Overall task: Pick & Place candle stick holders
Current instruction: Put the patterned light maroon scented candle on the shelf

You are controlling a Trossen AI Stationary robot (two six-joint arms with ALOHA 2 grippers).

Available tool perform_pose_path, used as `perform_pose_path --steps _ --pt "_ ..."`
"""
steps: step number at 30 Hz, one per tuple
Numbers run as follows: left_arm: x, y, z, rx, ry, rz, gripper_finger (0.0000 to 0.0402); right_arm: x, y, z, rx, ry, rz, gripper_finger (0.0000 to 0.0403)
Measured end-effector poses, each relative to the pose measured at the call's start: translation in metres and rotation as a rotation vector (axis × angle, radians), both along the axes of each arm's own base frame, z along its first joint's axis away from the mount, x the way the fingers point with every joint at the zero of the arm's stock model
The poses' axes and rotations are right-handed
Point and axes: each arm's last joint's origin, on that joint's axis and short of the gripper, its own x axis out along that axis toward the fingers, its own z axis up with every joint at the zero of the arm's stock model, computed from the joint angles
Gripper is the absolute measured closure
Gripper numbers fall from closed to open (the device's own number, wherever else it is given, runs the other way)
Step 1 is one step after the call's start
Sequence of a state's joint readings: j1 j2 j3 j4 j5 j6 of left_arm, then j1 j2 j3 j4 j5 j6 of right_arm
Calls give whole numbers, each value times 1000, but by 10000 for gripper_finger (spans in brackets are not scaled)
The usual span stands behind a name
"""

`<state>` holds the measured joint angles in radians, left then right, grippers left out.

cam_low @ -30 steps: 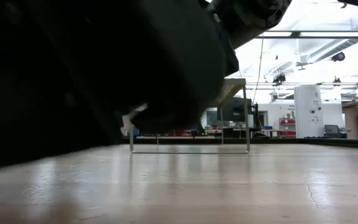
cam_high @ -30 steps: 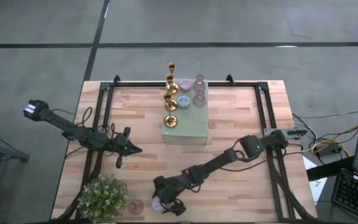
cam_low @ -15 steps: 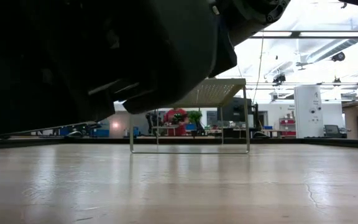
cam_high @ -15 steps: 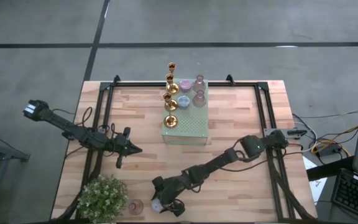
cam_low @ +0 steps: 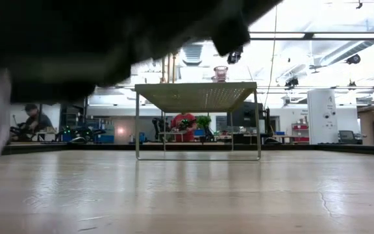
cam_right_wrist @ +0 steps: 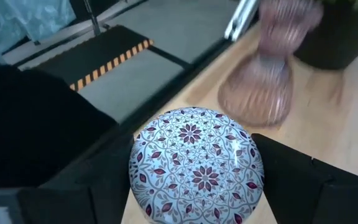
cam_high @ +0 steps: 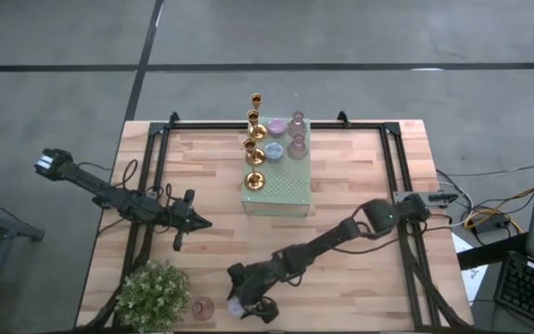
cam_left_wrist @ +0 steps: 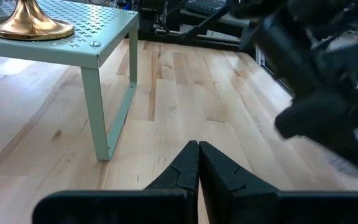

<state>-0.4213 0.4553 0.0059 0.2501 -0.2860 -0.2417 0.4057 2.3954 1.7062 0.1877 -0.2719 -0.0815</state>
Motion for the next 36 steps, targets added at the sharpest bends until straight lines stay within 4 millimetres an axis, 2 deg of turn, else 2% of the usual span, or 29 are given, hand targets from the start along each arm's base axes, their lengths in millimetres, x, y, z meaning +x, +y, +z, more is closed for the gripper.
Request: perform_pose_path --steps 7,11,16,23,30,32,36 --pt "0 0 -1 3 6 -1 388 -7 -2 37 23 -26 44 116" --pt "0 0 -1 3 8 0 388 -15 -11 76 12 -52 54 117" --pt "0 0 -1 5 12 0 388 -35 -26 119 -35 -36 64 116" --pt "0 0 -2 8 17 -1 388 -75 -49 172 -36 -60 53 118" --pt "0 0 -2 10 23 0 388 -124 -77 205 5 -67 -12 114" --pt "0 0 -2 10 23 0 388 -138 -87 210 7 -74 -67 114" --pt "0 0 -3 11 25 0 388 -163 -110 208 -31 -76 -229 112"
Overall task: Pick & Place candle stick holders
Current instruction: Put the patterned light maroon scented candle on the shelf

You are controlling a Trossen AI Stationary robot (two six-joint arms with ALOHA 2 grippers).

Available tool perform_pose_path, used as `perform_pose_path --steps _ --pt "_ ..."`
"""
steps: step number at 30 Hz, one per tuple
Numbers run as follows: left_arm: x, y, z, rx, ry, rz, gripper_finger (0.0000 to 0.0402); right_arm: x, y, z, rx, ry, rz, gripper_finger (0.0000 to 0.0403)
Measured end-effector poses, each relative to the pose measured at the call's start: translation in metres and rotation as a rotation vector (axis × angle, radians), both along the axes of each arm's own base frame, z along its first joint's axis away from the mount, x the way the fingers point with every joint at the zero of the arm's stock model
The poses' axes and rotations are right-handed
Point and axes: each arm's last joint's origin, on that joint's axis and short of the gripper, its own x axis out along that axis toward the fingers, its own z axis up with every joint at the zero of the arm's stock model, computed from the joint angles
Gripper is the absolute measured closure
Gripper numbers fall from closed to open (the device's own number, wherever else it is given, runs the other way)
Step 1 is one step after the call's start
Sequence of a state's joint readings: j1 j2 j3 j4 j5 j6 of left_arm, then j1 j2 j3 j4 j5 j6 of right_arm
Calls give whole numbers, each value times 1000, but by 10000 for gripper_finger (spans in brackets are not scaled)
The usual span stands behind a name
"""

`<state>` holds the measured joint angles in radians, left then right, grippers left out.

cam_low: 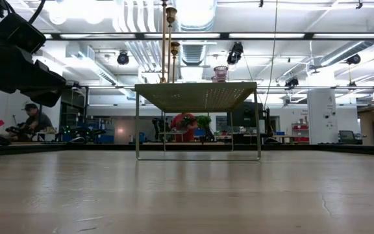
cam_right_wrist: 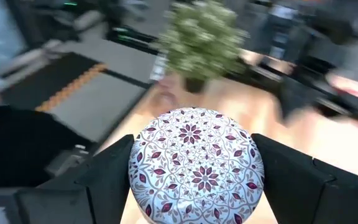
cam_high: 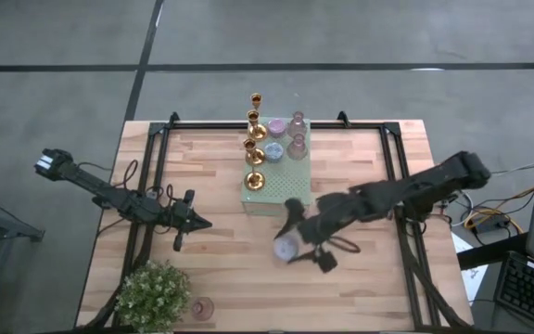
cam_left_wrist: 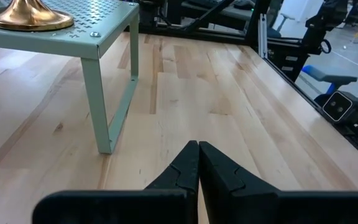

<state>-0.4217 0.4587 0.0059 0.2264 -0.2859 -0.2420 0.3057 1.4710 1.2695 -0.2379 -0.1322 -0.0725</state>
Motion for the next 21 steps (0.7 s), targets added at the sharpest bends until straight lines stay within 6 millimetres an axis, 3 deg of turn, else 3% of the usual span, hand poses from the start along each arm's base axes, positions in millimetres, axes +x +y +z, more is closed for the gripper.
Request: perform_pose_path --steps 4,10,21 --pt "0 0 0 1 1 1 387 -21 -27 -5 8 -10 -160 113" --pt "0 0 0 2 4 1 387 -37 -65 -31 71 -46 -412 110" --pt "0 0 -1 5 11 1 387 -24 -128 -74 75 -43 -691 109"
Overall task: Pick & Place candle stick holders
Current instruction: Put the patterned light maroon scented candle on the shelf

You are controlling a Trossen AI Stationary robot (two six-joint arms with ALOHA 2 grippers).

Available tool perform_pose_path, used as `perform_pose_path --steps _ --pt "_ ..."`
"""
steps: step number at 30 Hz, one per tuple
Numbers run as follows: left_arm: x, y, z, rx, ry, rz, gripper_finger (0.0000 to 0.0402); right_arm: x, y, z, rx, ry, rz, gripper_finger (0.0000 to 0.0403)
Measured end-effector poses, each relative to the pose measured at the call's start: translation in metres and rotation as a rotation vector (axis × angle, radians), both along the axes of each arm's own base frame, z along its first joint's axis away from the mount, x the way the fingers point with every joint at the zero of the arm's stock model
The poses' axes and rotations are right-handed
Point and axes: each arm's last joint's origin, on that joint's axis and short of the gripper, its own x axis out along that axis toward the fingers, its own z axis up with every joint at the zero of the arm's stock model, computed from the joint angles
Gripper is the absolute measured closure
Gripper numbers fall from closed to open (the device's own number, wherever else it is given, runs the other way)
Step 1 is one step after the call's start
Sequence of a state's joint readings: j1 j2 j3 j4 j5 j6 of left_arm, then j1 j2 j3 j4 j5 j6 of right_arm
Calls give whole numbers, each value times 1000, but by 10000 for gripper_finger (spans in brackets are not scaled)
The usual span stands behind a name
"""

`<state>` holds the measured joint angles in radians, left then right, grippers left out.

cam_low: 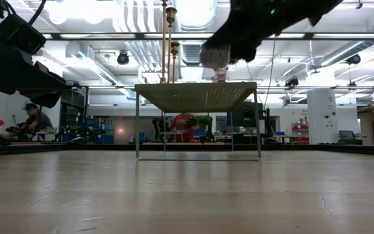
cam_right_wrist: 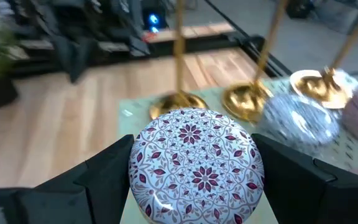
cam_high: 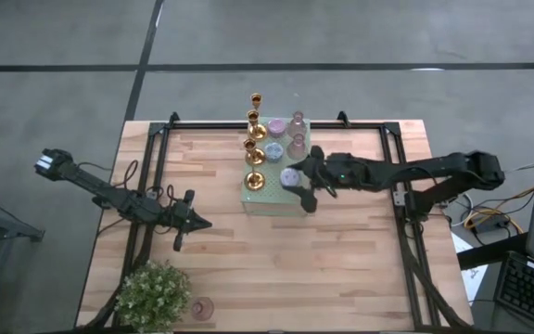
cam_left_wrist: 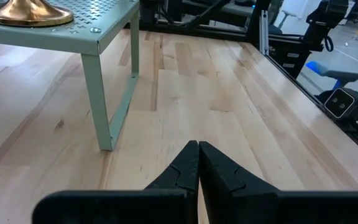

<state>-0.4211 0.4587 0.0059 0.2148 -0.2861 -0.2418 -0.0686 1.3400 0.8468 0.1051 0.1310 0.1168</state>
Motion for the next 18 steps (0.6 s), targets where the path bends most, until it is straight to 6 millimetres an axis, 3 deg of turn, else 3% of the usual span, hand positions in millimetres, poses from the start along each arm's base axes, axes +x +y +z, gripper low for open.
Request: perform_pose_path --steps 9,18 --pt "0 0 0 0 1 -1 388 31 -21 -17 -12 67 -49 108" --pt "0 0 0 1 1 -1 388 44 -28 -20 -17 44 -64 106"
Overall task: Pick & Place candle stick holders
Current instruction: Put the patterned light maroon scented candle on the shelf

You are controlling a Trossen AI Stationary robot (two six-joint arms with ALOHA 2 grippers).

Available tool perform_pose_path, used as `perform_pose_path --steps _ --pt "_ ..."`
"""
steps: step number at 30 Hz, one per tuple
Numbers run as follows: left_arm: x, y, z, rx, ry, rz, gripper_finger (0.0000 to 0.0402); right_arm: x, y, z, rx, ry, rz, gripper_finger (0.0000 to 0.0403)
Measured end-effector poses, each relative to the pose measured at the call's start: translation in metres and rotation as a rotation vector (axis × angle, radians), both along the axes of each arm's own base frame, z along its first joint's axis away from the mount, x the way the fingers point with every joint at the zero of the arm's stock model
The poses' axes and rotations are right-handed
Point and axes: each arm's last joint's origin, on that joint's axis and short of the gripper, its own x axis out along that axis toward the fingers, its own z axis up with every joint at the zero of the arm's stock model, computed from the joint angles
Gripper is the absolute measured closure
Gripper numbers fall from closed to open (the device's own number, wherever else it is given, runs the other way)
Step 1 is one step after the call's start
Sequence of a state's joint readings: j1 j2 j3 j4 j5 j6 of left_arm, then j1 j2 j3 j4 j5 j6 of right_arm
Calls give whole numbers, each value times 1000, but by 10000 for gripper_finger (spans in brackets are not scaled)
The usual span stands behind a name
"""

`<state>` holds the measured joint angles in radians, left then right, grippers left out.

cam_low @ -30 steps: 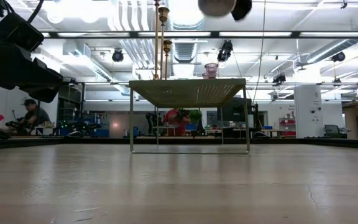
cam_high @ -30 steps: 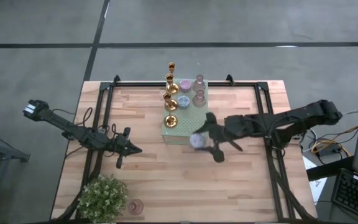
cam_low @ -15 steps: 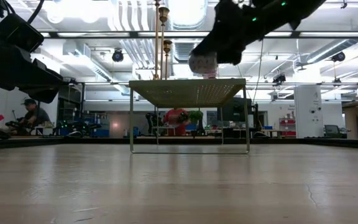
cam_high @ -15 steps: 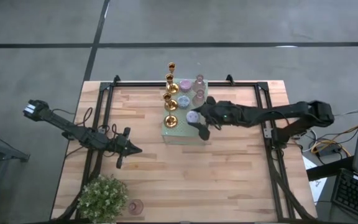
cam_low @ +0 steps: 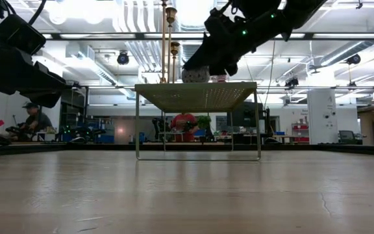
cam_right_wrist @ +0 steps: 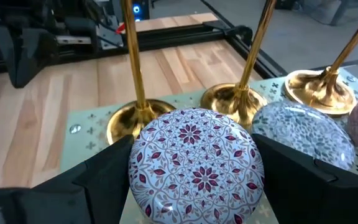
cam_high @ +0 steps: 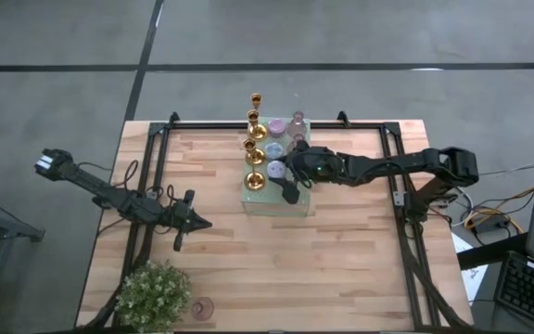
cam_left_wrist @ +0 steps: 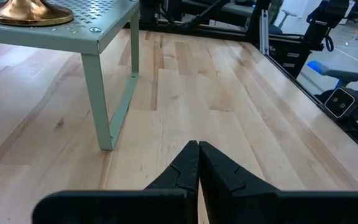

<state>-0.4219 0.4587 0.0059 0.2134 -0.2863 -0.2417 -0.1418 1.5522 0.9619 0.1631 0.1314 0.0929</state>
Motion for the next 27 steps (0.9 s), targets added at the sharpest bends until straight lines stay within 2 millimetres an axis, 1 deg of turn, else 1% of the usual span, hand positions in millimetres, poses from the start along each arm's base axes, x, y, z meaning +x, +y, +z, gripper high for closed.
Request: perform_pose_path --steps 13,27 --pt "0 0 0 2 5 0 387 0 -5 -10 -7 22 -11 102" --pt "0 0 0 2 5 0 388 0 -5 -9 -17 18 -5 101"
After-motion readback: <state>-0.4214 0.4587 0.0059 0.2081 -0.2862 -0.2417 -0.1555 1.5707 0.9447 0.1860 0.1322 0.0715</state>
